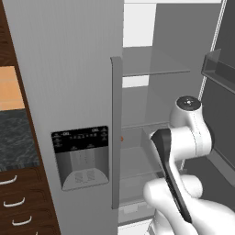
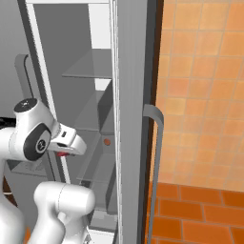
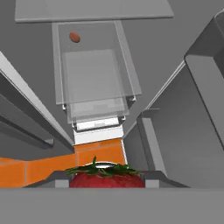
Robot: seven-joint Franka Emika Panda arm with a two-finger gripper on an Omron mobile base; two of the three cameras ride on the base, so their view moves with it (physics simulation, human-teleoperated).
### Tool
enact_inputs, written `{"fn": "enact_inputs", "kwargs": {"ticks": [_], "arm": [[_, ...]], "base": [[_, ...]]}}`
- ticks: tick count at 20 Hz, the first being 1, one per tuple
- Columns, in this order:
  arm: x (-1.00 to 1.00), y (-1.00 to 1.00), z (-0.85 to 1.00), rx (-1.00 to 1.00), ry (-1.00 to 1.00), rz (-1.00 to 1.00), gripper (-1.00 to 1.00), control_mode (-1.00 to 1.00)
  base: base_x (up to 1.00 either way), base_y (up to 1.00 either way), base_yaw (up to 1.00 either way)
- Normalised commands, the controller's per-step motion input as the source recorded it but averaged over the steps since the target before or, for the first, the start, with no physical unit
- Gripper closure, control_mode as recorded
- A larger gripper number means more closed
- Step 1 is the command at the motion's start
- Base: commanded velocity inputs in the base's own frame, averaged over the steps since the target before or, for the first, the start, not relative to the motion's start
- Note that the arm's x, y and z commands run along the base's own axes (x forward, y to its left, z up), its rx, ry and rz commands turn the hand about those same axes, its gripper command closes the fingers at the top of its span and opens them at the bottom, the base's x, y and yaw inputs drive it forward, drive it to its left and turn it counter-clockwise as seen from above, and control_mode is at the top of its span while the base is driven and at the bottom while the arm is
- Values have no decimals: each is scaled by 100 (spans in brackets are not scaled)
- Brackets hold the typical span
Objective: Take the strawberry from the fridge and place it on top of the pancake, located on the dining counter.
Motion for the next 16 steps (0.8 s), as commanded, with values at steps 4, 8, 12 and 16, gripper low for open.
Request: {"fn": "enact_inputs", "kwargs": {"ticks": [4, 8, 12, 16], "arm": [[-51, -1, -44, 7, 3, 1, 100, -100], [-26, 0, -23, 14, 0, 2, 100, -100], [-8, 0, -39, 12, 0, 3, 100, -100], [-1, 1, -26, 0, -4, 0, 100, -100]], "base": [[0, 0, 0], [0, 0, 0], [0, 0, 0], [0, 0, 0]]}}
